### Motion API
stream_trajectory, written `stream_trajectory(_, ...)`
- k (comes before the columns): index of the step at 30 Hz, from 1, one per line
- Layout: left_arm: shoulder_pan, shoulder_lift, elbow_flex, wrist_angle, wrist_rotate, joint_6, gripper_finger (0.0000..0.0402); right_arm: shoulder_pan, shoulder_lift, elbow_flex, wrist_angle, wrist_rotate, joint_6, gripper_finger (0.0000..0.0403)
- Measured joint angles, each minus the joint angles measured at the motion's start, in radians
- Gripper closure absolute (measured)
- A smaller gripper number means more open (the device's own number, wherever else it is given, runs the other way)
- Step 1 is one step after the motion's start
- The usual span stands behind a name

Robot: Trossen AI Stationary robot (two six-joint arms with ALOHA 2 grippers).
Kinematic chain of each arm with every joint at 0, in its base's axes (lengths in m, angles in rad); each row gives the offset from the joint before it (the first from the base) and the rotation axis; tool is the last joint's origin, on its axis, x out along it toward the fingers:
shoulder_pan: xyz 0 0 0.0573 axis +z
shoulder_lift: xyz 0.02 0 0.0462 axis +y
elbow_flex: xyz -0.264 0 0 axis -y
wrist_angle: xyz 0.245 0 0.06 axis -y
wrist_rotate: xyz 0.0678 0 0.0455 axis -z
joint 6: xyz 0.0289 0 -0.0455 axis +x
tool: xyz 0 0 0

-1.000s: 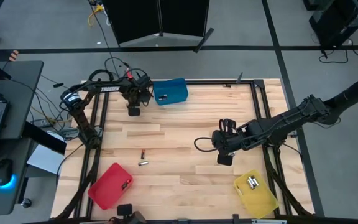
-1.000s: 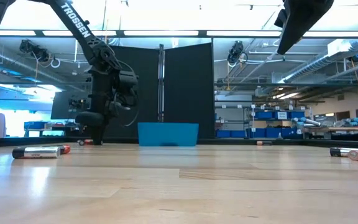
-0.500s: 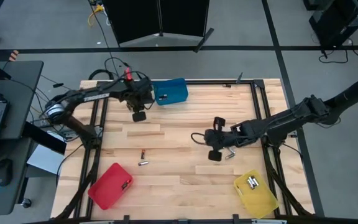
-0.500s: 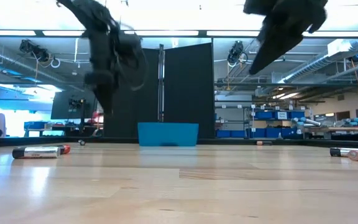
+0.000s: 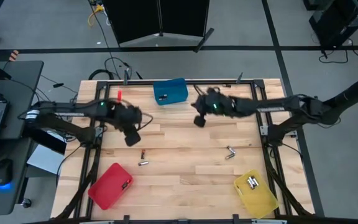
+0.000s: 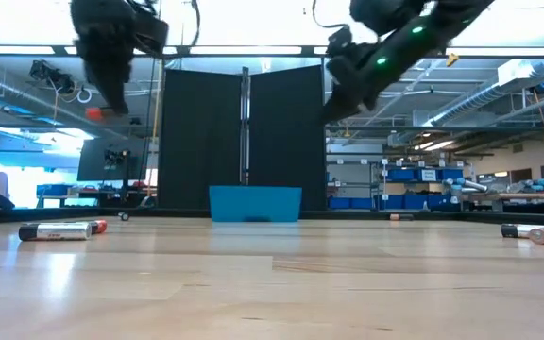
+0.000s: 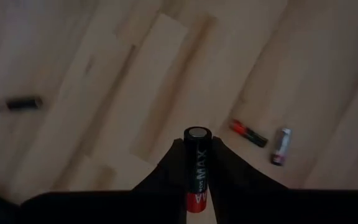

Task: Sort batteries
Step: Put the black-red battery into the red bin

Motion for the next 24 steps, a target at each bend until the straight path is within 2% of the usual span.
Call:
stream_trajectory(4, -0.121, -0.031, -0.035, 0.001, -0.051, -0.178, 0.036, -0.126, 0.121, 0.154, -0.088, -0.152, -0.123, 0.0397)
stream_trajectory(8, -0.204, -0.035, -0.093, 0.006, -0.086, -0.304, 0.036, -0.211, 0.276, 0.35, -0.232, -0.208, -0.251, 0.0398)
stream_trajectory(16, -0.332, -0.035, -0.167, 0.046, -0.085, -0.464, 0.036, -0.311, 0.54, 0.653, -0.416, -0.244, -0.417, 0.0398)
stream_trajectory(24, -0.428, -0.035, -0.167, 0.064, -0.11, -0.591, 0.036, -0.373, 0.732, 0.89, -0.533, -0.272, -0.471, 0.0398)
